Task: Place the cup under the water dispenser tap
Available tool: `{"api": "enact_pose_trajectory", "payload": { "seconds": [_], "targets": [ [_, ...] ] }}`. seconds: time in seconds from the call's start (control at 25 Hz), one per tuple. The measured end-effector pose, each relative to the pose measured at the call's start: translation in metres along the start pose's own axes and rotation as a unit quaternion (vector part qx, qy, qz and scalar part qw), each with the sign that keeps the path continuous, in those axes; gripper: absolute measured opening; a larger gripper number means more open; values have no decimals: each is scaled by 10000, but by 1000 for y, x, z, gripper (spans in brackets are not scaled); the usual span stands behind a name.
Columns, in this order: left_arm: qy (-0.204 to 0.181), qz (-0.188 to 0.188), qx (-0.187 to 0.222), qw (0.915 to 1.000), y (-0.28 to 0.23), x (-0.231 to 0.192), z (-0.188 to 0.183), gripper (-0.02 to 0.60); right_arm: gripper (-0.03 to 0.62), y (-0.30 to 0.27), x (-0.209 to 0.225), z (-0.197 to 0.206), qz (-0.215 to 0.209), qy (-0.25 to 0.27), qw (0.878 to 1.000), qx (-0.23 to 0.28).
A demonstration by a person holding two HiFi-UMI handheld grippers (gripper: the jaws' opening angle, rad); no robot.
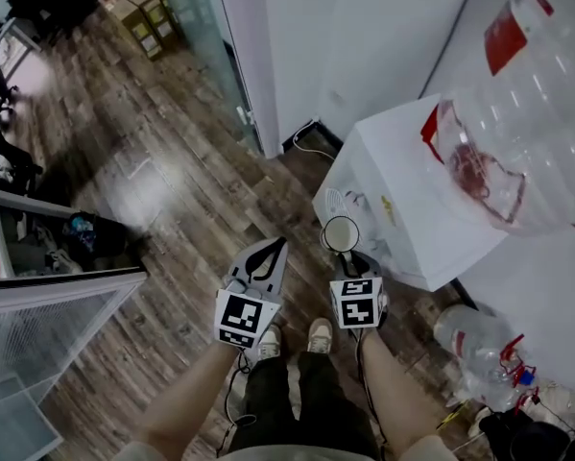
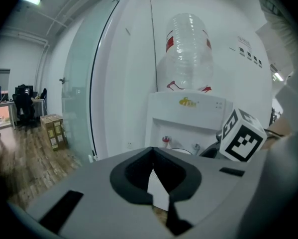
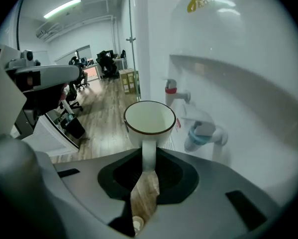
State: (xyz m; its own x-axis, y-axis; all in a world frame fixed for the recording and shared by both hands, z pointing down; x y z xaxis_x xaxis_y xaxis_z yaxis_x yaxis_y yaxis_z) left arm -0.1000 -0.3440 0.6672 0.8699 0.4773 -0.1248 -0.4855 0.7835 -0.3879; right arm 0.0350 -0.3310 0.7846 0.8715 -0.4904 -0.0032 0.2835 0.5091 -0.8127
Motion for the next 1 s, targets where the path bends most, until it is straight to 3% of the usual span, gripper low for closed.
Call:
{"api": "enact_pose_trajectory", "payload": {
  "seconds": [0.44, 0.64, 1.0],
  "targets": [
    [-4, 48, -173, 9998, -48, -21, 50, 5, 71, -72, 26, 33, 728, -613, 9954, -71],
    [217, 40, -267, 9994, -54, -22, 69, 5, 71, -88, 40, 43, 895, -830, 9921, -292],
    [236, 100, -374, 9990, -63, -19, 90, 5, 71, -110, 47, 51, 1150, -703, 9908, -144]
  ]
}}
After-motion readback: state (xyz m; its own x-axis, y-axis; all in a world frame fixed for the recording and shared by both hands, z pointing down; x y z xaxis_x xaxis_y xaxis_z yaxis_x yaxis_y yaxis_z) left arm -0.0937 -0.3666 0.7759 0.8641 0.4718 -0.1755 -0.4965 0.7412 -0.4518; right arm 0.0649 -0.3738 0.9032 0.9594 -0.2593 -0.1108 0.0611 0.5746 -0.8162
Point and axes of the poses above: the fingertips, and each gripper's own axes: y backward along the fingers, x to its right, z out of its underside, the point moved 1 cm from there along y, backward along the fingers, and after that the axes turned 4 degrees about y, right-handed, at the moved point
